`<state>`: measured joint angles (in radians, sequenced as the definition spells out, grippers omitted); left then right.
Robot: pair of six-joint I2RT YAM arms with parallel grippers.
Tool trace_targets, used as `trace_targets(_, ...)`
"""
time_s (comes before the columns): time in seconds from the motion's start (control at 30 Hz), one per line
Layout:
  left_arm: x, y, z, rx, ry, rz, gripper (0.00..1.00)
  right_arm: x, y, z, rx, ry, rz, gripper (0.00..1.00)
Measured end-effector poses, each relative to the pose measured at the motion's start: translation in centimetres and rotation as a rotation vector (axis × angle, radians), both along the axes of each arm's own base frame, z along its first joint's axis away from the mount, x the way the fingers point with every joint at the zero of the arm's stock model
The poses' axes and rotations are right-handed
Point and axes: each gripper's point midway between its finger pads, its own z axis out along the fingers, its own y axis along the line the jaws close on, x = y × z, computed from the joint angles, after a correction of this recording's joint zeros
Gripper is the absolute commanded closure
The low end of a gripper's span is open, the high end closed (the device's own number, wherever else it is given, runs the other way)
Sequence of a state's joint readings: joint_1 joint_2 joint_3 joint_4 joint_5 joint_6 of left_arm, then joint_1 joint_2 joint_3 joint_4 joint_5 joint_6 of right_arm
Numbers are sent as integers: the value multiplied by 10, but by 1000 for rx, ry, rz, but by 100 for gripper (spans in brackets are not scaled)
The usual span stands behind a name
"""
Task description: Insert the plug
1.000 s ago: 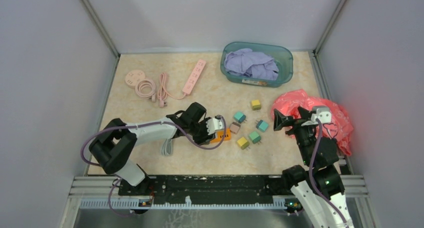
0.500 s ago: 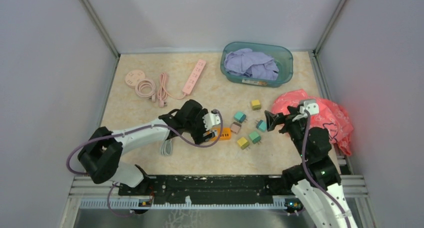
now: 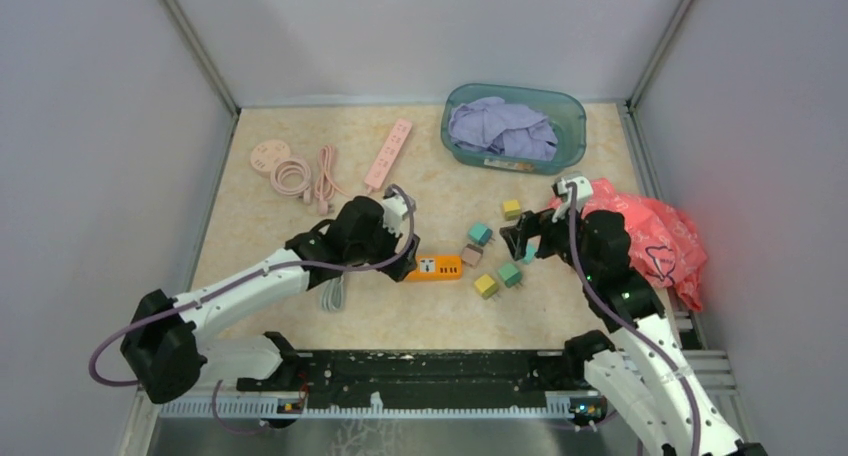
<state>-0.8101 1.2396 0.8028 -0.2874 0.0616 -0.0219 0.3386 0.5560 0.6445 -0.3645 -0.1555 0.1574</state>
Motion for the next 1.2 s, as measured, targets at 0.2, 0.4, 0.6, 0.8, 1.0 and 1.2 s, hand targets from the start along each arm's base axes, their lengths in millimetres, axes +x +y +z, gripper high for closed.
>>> trace_targets(0.2, -7, 30, -5, -68, 110, 329, 1, 1, 24, -27, 4, 126, 123, 1)
trace_targets(0.4, -14, 53, -17, -108, 203, 600, 0, 1, 55, -47, 13, 206, 268, 1)
trace_targets(0.6, -15, 65, -25, -160, 279, 788, 1, -14, 105, -77, -89, 261, 465, 1)
trace_targets(0.8, -25, 75, -45, -164, 358, 886, 9, -7, 143, -107, -240, 265, 584, 1)
trace_targets(1.0, -41, 83, -64, -168, 418, 923, 21, 8, 173, -129, -394, 205, 662, 2)
trace_targets(1.2, -47, 87, -76, -179, 446, 952, 28, 6, 184, -159, -514, 205, 738, 7)
